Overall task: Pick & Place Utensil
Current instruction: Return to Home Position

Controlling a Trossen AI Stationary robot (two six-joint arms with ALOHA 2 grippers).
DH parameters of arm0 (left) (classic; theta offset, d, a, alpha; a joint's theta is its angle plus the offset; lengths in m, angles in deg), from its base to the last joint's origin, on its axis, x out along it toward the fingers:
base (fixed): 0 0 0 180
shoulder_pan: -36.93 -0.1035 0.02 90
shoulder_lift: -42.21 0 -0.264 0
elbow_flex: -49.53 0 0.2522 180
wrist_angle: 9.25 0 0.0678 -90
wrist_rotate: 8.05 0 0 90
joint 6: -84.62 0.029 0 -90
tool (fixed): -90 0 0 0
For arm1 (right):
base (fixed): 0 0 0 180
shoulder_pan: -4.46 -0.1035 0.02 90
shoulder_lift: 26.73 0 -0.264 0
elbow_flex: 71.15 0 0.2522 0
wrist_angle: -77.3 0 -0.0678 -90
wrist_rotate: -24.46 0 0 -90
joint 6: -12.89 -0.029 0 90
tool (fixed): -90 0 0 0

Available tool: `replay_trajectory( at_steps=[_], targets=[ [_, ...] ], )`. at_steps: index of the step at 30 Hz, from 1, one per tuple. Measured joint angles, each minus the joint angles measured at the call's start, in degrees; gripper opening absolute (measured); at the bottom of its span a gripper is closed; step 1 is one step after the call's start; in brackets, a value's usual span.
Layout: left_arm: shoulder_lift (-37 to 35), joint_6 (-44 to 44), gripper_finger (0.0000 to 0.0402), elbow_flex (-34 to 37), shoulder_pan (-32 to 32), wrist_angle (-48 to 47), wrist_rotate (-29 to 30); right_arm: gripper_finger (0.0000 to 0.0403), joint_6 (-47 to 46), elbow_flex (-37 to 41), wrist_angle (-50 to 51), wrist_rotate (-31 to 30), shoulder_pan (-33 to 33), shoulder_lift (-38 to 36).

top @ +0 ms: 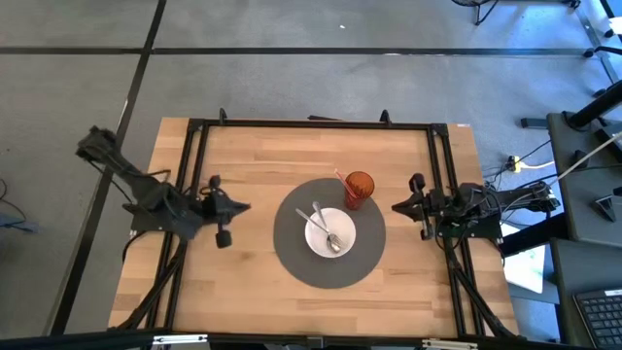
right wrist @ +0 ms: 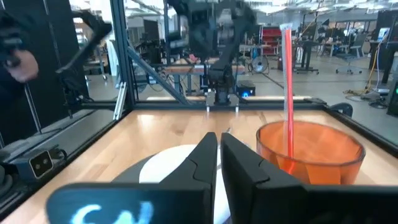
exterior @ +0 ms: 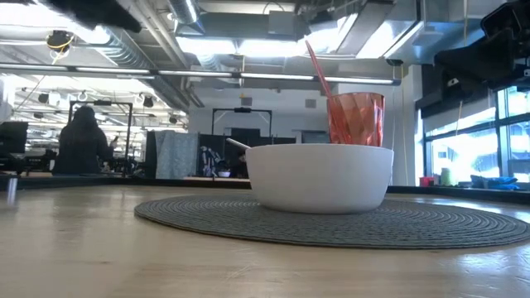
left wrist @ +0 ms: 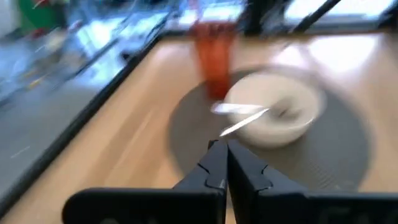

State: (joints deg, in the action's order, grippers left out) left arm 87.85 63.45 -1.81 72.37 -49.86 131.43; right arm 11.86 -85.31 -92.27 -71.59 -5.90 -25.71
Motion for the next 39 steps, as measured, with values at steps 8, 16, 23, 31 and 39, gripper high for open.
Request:
replay_trajectory(
  at_steps=[8,16,23,31,39],
  targets=[
    [-20.93,19.33,0.0001,19.02,-11.57,30.06,-21.23,0.0023,1.25,0.0,-1.56,-0.61,0.01,0.0],
    [-19.86,21.69,0.0001,24.18,-27.29,41.81,-45.42,0.0023,1.73,0.0,-1.55,-1.89,0.02,0.0],
    [-23.82,27.58,0.0001,22.6,-31.82,39.62,-46.17,0.002,1.5,0.0,-2.01,-1.92,0.0,-0.65],
    [-38.76,31.27,0.0001,22.01,-29.27,27.32,-44.8,0.0006,2.47,0.02,-4.46,-1.3,0.01,-0.83],
    [-40.9,28.08,0.0001,26.63,-29.16,20.81,-49.27,0.0006,1.4,0.02,-5.9,-1.3,0.0,-0.85]
  ],
)
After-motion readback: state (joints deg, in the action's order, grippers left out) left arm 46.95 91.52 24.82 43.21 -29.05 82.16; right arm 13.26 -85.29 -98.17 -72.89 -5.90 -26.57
